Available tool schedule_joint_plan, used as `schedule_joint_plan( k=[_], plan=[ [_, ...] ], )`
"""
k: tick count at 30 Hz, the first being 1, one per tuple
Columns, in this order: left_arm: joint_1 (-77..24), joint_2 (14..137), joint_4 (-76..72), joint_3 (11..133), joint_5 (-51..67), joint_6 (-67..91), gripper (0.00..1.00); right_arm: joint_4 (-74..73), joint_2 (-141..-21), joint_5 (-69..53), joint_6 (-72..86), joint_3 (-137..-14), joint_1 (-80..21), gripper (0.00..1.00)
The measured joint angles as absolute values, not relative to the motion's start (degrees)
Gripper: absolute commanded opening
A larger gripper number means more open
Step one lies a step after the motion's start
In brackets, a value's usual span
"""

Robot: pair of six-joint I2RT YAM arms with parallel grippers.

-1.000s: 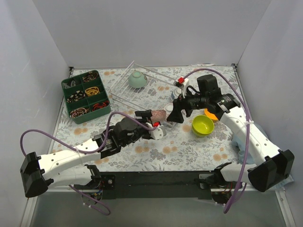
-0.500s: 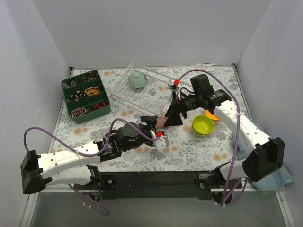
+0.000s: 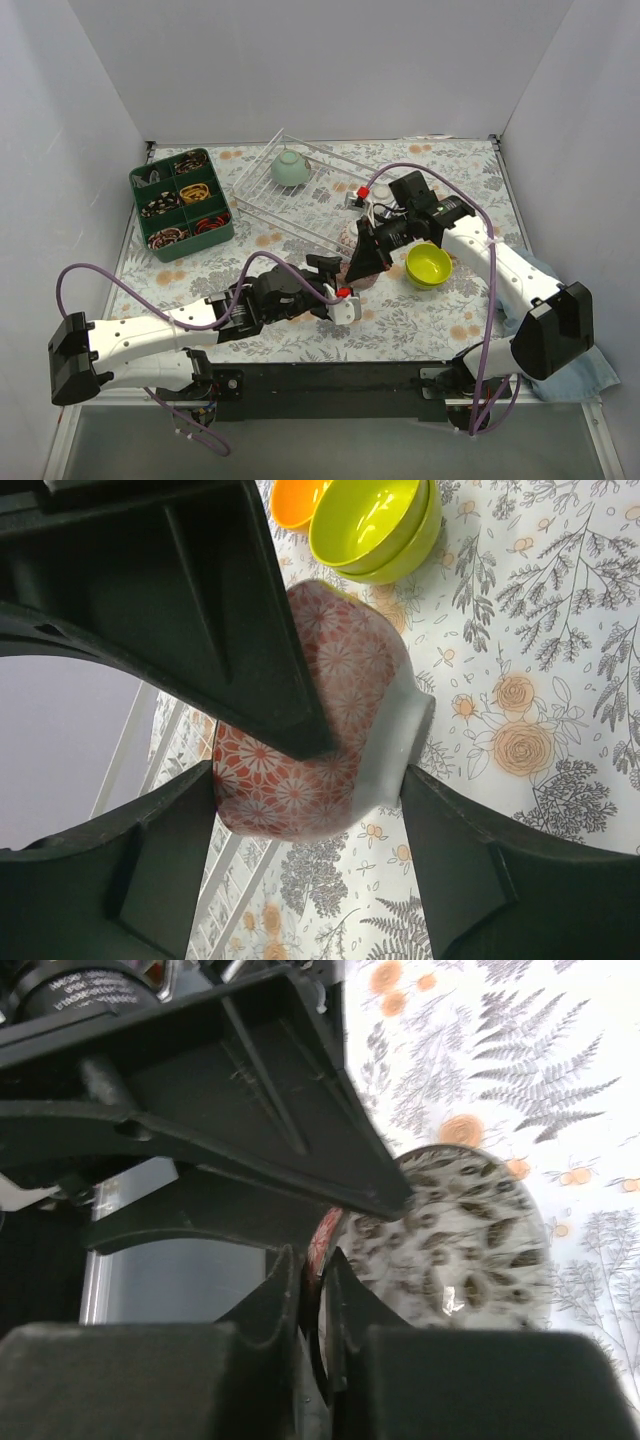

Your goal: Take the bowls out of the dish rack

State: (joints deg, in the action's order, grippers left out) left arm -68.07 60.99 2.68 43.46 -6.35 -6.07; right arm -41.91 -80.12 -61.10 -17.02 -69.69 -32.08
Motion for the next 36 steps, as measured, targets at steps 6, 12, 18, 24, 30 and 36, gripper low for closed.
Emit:
schedule_joint_plan(
  k=[6,12,18,24,30,36],
  plan=[
    [-68.3,61.2,2.7,43.0,-6.4,-4.8,0.55,-43.5,-80.0,-61.8,-15.6,-68.8,-32.4,0.01],
    [-68.2,61.2,1.8,42.5,-8.0,1.1,0.98,-43.5,-79.1,-59.9,-15.2,-68.3,-32.8,0.01],
    [-65.9,60.8,-1.0,42.5,-12.2,12.2,0.98,-43.5,-75.2,-53.1,-14.2,-64.8,-32.8,0.01],
    [-56.4,59.8,1.0,42.8,-9.6,25.6,0.98,-41.8,-71.9,-47.6,-10.9,-60.0,-33.6,0.01],
    [-43.4,59.5,5.2,45.1,-6.4,38.5,0.98,-37.1,-70.2,-41.0,-6.7,-56.3,-38.5,0.01],
    [-33.1,62.3,9.5,49.7,-3.9,51.6,0.98,-31.9,-70.8,-29.2,-3.3,-55.4,-49.8,0.01]
  ],
)
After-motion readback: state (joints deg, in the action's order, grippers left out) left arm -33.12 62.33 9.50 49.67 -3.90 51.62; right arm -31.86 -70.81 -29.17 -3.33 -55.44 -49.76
